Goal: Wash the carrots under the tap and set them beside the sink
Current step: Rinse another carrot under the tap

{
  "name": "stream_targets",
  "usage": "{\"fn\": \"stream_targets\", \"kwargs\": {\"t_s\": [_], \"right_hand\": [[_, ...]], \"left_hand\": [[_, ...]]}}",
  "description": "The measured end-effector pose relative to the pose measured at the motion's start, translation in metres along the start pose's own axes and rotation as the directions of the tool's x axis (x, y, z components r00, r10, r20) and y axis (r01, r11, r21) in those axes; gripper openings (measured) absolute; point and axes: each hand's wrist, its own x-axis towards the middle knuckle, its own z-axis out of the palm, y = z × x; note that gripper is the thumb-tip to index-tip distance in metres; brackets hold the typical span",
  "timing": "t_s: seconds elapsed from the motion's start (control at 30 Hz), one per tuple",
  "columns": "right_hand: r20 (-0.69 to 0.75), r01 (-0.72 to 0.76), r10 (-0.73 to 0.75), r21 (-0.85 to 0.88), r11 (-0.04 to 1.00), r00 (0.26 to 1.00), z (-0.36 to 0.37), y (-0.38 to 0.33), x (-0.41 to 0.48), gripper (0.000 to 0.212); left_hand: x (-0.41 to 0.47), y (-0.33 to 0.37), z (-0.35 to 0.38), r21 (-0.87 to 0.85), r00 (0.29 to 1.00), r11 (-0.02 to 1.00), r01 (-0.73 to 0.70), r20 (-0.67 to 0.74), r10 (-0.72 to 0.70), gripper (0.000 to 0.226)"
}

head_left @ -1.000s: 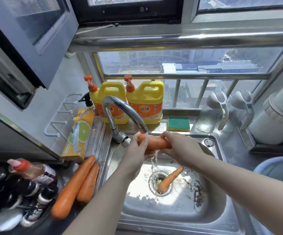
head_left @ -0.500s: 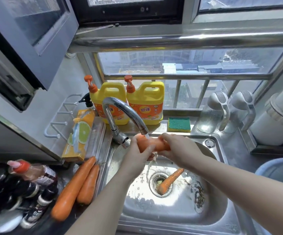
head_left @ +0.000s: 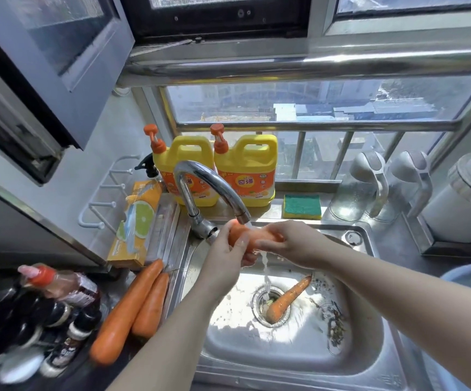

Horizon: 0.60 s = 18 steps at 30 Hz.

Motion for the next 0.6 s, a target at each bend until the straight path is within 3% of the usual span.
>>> {"fn": "stream_targets", "kwargs": {"t_s": [0.07,0.13,0.23,0.33,0.5,0.6], "right_hand": [[0.031,-0.004,0.0,0.141,0.99,1.0,0.003,0.002,0.001,0.033],[0.089,0.012,-0.027,0.174,0.985,0.996,0.002,0.003,-0.001,0.023],[-0.034,0.043,-0.042,0.05,0.998,0.999,0.008,0.005,0.002,0.008],[-0.126,0.015,-0.002,0.096,0.995,0.992,0.013,0.008,0.002,0.023],[0.012,-0.056,0.056,0.393,0.918,0.998,0.003,0.003,-0.004,0.029],[0.116,-0.121,0.082,0.396,0.91,0.99,0.0,-0.001,-0.006,0.03]], "left_hand": [[0.001,0.0,-0.002,0.001,1.0,1.0,0.0,0.001,0.0,0.035],[0.001,0.0,-0.005,-0.021,1.0,1.0,0.017,-0.013,-0.017,0.032],[0.003,0.004,-0.005,-0.058,0.999,0.997,0.047,-0.023,-0.049,0.029],[0.004,0.009,-0.004,-0.039,0.999,0.998,0.046,0.006,-0.046,0.03],[-0.005,0.009,-0.004,-0.078,0.999,0.996,0.036,0.021,-0.034,0.041],[-0.011,0.008,-0.004,-0.179,0.998,0.983,0.05,0.044,-0.042,0.034]]}}
